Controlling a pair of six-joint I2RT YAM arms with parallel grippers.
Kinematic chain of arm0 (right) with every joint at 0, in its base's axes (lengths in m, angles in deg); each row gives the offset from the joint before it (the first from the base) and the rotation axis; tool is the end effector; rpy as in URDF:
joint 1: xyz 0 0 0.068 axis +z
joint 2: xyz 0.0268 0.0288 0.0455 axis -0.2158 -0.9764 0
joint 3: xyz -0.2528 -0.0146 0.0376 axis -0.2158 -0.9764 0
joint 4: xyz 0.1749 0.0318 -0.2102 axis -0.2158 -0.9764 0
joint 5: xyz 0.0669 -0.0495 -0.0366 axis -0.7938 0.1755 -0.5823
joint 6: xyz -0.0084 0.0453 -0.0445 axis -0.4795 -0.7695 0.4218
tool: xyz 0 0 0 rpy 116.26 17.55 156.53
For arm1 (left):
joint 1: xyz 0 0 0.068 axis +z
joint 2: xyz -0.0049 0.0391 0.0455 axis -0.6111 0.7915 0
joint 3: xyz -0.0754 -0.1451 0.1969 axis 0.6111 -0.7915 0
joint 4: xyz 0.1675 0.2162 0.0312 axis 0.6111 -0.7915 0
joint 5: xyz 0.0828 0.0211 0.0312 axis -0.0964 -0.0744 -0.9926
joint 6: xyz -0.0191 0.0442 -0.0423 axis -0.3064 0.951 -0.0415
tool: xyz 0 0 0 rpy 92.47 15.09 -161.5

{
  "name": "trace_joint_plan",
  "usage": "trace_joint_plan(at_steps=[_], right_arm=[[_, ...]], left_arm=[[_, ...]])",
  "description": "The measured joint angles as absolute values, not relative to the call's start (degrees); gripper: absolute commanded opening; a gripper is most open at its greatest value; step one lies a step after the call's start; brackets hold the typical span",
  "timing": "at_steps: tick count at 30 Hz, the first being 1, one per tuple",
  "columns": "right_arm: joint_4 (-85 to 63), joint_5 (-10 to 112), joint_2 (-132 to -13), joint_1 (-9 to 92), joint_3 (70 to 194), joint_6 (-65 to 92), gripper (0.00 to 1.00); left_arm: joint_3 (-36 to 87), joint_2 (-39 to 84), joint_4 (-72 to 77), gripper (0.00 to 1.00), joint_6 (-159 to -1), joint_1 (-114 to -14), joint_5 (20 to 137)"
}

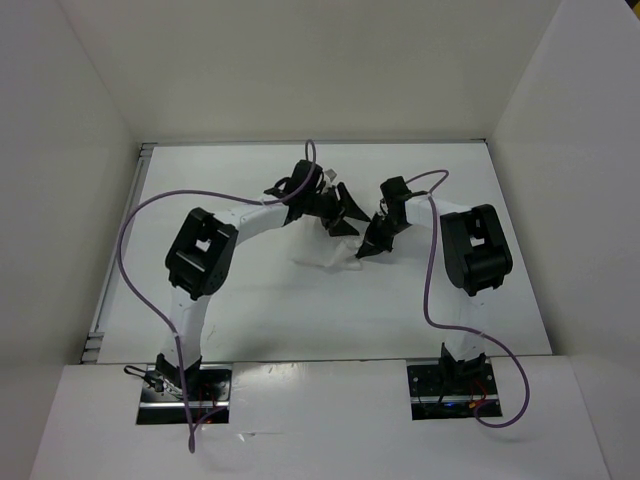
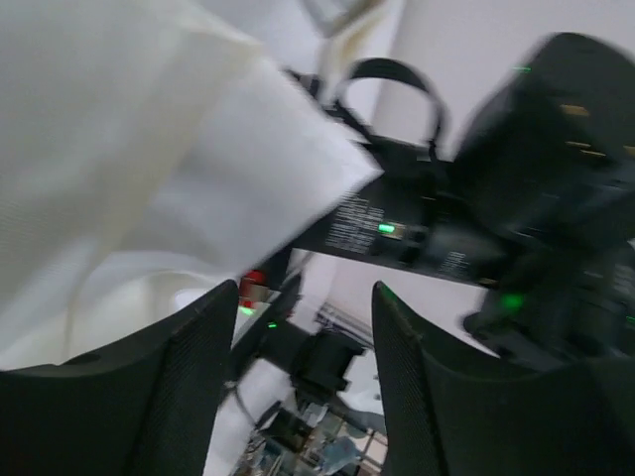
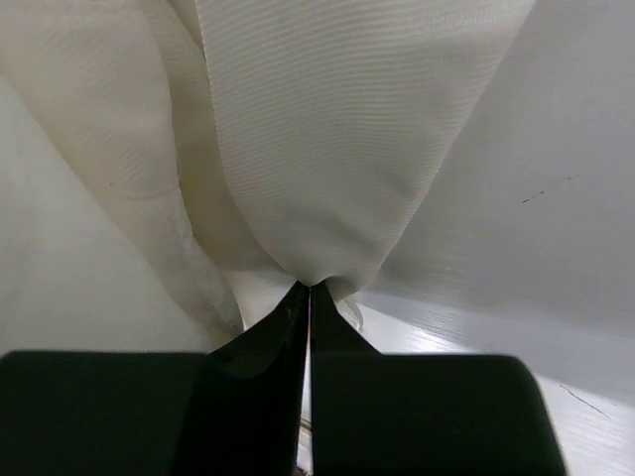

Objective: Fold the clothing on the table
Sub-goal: Fold the skirt

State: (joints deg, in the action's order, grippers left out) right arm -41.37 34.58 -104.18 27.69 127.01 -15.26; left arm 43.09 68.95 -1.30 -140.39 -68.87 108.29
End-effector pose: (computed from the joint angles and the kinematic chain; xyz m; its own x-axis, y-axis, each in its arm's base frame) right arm 0.3649 0.1204 0.0964 -0.9561 0.2928 -0.0093 0.2511 0.8353 0.4891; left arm 0.4082 -0.2831 0.1718 -0.9518 -0.2972 0.0759 -0.1968 0.4017 -0.8944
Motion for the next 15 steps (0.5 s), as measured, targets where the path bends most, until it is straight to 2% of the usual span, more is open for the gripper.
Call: trace_joint_plan(at_steps=[8,10,11,12,13,14,15], right_arm=[[-41.3,34.9,-103.9,26.7,126.9,-15.3,0.04],[-41.5,35.8,-103.2,25.4,126.5,-14.8,0.11],[-41.7,37.0,-102.5,24.6,126.0,-14.5,0.17],[-42.1,38.0,-101.6,23.8,125.6,-14.5,0.28],[-42.7,39.3,-100.2,22.9,124.9,-14.3,0.31],[-44.1,41.1,-97.6,21.7,124.2,-14.0,0.38],[-45.2,42.4,-95.4,21.0,124.0,-14.1,0.38]], left_arm=[[46.7,61.5,3.0,0.67,-144.4,-67.9,109.8],[47.0,57.5,2.0,0.67,-141.9,-66.6,108.7],[46.9,55.0,0.4,0.66,-140.2,-65.7,107.7],[46.7,52.9,-0.7,0.66,-138.6,-64.7,106.4],[45.5,50.3,-1.2,0.66,-137.0,-63.6,104.6],[43.0,47.0,-1.7,0.66,-135.2,-62.3,102.8],[40.6,44.4,-1.9,0.64,-133.9,-61.2,101.6]])
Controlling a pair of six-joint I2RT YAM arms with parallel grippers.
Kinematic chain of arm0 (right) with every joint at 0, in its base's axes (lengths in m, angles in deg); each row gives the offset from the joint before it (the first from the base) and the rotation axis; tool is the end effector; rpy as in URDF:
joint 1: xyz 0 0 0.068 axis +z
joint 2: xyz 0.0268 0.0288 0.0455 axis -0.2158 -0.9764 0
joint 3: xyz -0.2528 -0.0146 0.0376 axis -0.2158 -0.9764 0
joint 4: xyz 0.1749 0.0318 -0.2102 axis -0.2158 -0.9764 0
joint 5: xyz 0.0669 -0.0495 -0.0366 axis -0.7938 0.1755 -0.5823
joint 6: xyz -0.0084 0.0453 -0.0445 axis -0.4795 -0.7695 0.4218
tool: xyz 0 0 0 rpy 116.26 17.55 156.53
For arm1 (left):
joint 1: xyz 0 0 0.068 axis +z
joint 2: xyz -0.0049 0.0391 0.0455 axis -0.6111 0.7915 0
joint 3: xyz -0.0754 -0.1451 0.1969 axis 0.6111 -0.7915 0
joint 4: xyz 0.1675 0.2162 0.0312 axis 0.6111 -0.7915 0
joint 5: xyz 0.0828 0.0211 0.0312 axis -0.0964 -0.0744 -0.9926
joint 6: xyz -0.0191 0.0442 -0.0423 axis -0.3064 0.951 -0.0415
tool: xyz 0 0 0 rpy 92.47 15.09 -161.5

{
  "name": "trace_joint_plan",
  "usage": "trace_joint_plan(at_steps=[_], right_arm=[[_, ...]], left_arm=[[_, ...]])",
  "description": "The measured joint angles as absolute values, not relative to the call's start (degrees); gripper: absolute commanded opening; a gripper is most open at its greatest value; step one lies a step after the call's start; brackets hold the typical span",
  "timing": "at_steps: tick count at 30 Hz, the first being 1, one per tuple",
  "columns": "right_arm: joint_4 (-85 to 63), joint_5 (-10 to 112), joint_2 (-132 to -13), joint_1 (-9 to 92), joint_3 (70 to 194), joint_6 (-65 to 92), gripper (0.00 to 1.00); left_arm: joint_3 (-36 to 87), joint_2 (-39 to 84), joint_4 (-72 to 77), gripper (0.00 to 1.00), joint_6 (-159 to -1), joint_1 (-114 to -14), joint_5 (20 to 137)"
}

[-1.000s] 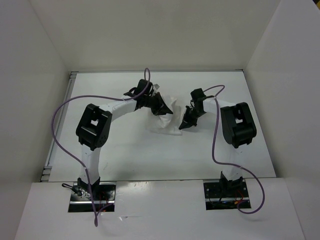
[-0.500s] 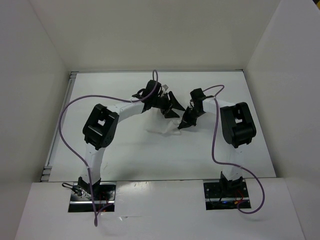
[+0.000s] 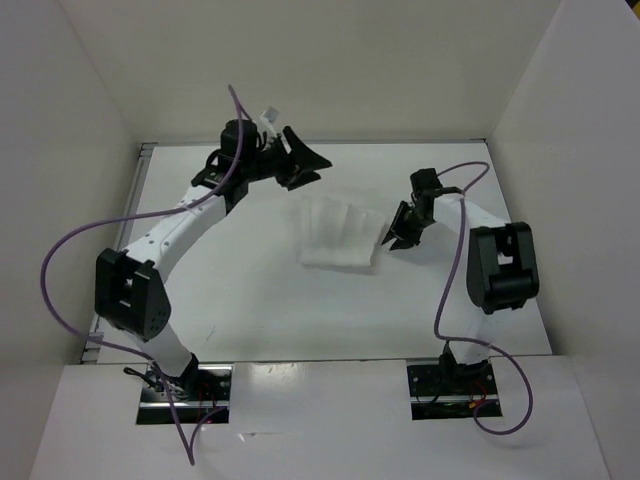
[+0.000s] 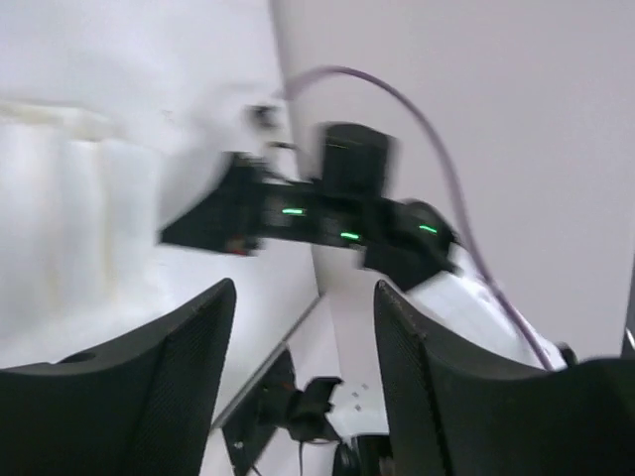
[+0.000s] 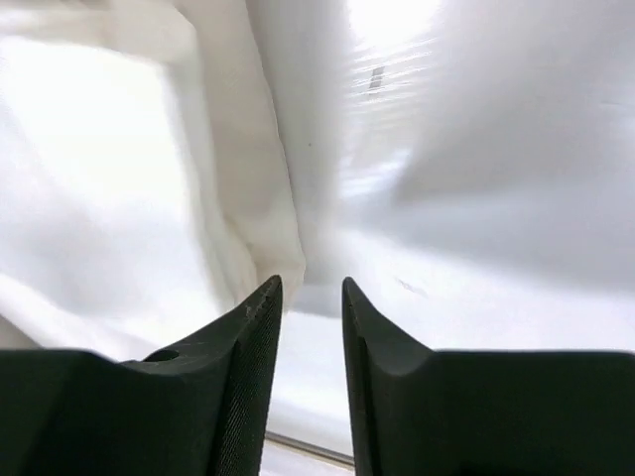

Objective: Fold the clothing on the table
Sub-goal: Fold the skirt

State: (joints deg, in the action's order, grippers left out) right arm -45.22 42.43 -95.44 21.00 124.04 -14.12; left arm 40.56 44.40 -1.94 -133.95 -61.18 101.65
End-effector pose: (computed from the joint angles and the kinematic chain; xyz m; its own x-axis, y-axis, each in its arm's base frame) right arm 0.3584 0.0679 0.1314 -0.9016 0.4165 -0.1167 0.3402 0.8494 0.4035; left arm 0.3852 -0.1959 0.3456 -0.8200 -0.4894 -0.2969 0.1489 0.3184 -0.9362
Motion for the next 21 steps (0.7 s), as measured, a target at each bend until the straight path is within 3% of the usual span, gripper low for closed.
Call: trace_joint_plan(at_steps=[7,21], right_arm=[[-49.9,47.3,-80.9,18.3,125.8,-13.8,0.40],[-41.0,27.9,-89.1,24.0,122.4,-15.1,0.40]], left_arm=[[24.6,41.3,-8.8,0.64,-125.4,-57.9,96.8],[20.0,47.7,-12.4,0.63,-117.8,-58.4,99.9]])
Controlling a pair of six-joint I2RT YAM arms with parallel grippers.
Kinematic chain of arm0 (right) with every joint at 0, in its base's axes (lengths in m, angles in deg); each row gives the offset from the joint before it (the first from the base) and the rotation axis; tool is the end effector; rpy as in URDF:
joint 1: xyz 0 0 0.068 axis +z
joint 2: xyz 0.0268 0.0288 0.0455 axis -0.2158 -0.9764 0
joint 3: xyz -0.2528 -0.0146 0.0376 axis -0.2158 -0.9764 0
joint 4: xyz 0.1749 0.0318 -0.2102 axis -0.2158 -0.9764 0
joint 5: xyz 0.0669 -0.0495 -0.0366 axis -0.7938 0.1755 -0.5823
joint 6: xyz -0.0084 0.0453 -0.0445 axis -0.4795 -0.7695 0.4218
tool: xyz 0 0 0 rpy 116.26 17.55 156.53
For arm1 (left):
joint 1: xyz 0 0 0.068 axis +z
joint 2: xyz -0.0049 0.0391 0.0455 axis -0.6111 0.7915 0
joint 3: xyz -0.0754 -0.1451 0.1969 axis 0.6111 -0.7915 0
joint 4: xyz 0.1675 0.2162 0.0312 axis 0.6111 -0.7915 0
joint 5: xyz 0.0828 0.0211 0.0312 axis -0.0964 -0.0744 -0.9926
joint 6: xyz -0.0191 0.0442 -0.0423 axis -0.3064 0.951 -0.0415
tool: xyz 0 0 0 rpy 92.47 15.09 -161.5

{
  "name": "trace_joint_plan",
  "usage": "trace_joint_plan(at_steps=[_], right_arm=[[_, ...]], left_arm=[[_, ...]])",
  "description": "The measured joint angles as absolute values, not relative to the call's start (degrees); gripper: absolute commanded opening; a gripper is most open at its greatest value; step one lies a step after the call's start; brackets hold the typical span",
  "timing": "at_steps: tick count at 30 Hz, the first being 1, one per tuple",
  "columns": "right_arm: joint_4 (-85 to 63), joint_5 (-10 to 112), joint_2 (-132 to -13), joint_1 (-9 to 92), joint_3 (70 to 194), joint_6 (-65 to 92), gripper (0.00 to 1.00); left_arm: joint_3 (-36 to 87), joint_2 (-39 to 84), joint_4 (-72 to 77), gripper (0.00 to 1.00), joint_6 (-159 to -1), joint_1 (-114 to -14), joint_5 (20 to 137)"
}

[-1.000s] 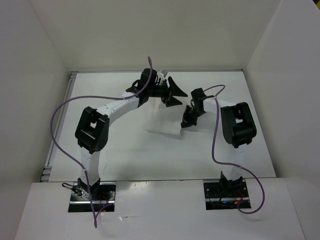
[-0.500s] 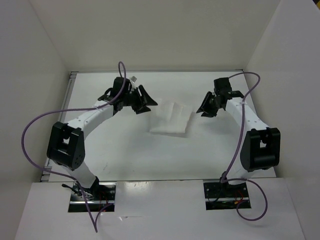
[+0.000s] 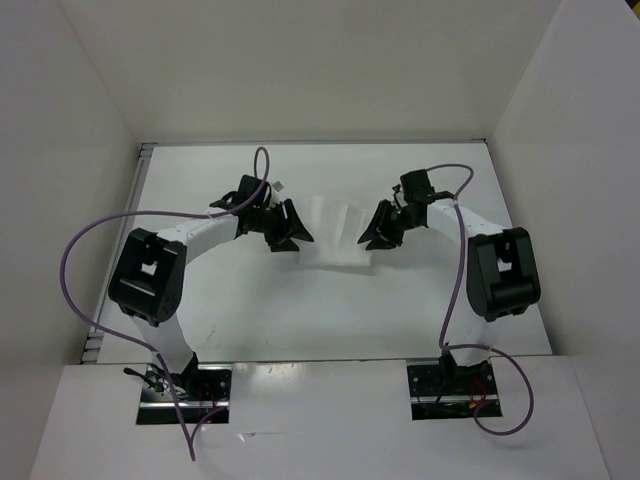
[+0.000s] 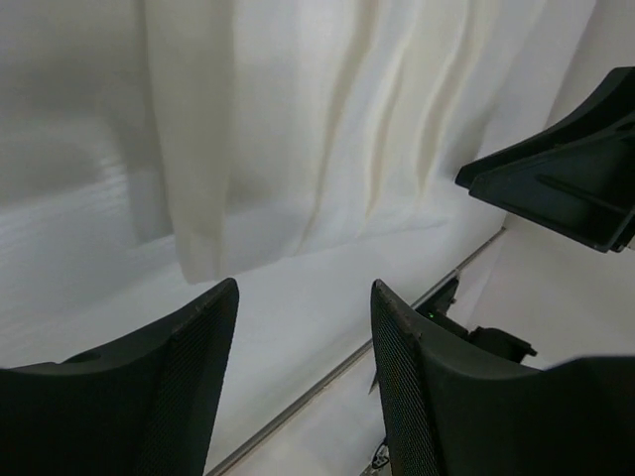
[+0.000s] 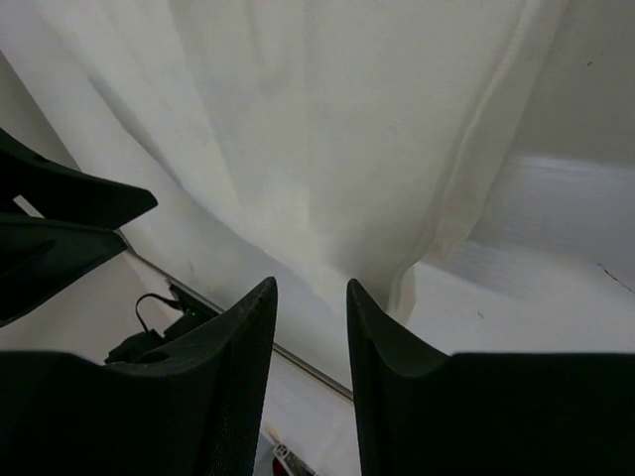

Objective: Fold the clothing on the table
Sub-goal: Fold the skirt

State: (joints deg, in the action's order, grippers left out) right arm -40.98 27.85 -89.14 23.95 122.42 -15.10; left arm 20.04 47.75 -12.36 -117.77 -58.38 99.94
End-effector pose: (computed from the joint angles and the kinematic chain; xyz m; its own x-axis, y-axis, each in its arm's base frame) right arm 0.3485 0.0968 0.1689 -0.9406 0.3191 -0.1161 0.1742 0.7471 0.6415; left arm 0.3604 -0.1627 0.1745 -0.9194 -0.3567 -0.1656 -0.1146 0.6458 -0.7548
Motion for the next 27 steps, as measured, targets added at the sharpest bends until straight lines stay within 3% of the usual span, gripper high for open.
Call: trace_joint_plan(at_steps=[13,15,21,25,27], right_arm=[[-35.6,23.8,-99.0,24.0,118.1,-15.8,0.36],[-36.8,24.8,-97.4,24.0,118.6,-15.6,0.43],[-42.0,33.0,-75.3,23.0,119.0,-16.4,0.46],[-41.1,37.7,-58.3,22.7,111.9,-21.5,0.46],[-42.5,40.2,-52.4,23.8,105.7,-25.4,0.46]], left_arm=[[13.4,46.9,-10.9,0.67,-116.0,-57.5,98.6],[13.1,43.9,-11.2,0.68,-114.3,-57.0,100.0],[13.1,37.3,-16.9,0.71,-105.3,-55.2,99.8],[8.8,36.0,-19.0,0.72,-102.8,-55.1,98.9],[7.1,35.9,-20.3,0.81,-102.8,-55.1,98.1]])
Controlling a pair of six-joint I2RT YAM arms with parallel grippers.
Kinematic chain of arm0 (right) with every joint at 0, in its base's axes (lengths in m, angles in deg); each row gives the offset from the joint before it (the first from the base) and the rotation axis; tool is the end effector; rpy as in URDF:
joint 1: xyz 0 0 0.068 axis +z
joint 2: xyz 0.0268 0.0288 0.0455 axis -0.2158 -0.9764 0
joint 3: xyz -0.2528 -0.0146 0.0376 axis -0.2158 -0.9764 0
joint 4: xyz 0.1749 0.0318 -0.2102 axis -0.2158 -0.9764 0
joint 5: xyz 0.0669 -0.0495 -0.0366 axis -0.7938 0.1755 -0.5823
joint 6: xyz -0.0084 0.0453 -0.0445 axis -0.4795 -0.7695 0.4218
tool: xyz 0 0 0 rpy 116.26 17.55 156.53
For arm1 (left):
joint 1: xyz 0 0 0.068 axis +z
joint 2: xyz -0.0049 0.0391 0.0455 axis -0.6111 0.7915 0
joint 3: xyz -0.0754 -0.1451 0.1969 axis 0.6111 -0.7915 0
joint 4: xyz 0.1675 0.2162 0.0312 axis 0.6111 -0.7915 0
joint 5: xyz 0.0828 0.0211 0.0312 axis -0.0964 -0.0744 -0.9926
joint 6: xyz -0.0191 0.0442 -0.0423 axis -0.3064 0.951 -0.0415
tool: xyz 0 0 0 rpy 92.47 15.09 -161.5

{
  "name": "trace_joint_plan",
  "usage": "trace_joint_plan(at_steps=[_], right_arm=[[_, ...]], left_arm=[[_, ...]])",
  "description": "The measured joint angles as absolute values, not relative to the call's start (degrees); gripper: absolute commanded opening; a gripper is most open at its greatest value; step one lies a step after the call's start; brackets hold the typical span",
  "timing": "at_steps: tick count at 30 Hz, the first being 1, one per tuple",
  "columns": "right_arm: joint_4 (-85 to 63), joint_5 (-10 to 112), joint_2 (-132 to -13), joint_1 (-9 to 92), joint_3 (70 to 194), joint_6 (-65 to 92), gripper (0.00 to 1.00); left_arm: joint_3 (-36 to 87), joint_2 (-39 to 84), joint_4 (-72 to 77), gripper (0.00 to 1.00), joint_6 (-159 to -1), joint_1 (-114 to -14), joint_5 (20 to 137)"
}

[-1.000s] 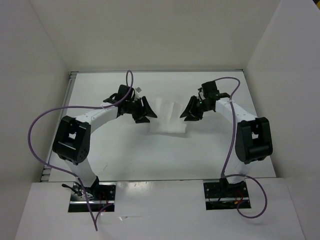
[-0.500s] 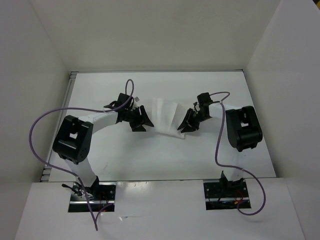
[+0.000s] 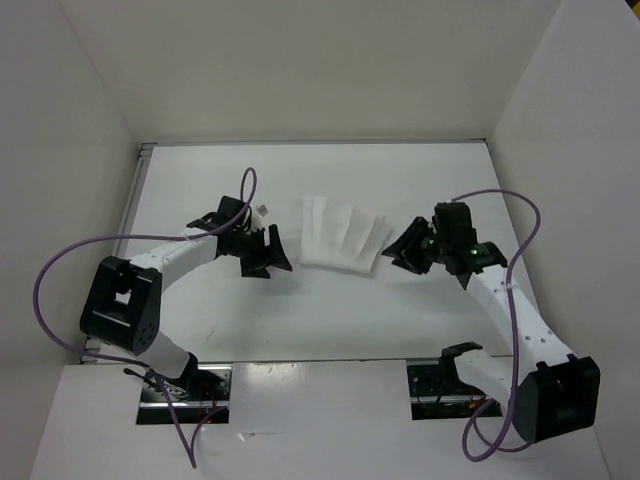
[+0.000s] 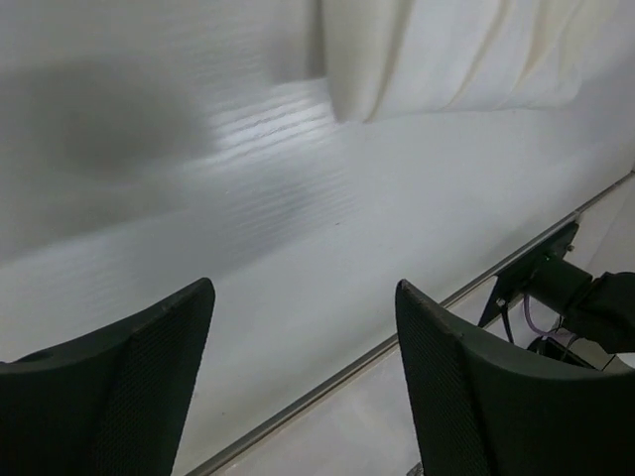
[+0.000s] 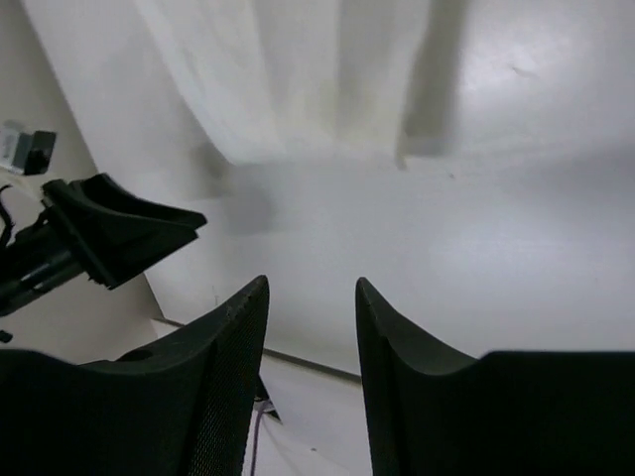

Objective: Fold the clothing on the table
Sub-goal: Fold the skirt

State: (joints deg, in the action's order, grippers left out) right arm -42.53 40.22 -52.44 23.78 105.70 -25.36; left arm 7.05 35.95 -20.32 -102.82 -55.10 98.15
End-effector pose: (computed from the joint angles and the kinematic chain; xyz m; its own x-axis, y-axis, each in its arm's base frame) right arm 0.2472 0.0656 0.2516 -0.7666 0.5410 -0.3460 0.1998 0.7130 0.6721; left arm 0.3058 -0.1205 0.1614 -0.9447 -0.2271 -0.2366 -0.0254 0.7699 -0.6377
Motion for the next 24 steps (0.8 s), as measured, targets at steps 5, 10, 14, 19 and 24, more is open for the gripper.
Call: trace_joint_plan(at_steps=[5,10,14,19,24], right_arm=[[-46.9,45.1,-44.3,25.2,98.6,-32.9,0.51],[-46.5,47.2,-35.9,26.6,97.9,-36.5,0.67],[-46.5,49.1,-32.7,29.5,97.9,-38.1,0.72],[-46.6,52.0,-30.0,29.6,97.9,-38.7,0.74],[-46.7,53.1,-30.5,29.6,98.1,-38.2,0.76]], left_arm=[[4.6,33.5,-21.5,0.90,-104.5,-53.9,96.2],[0.6,30.3,-17.1,0.94,-106.3,-47.7,99.8],[-1.7,30.5,-14.4,0.97,-107.7,-45.7,102.4],[-1.7,30.5,-12.4,0.97,-109.3,-47.3,102.9],[-1.7,29.2,-11.6,0.95,-111.6,-47.8,102.0]])
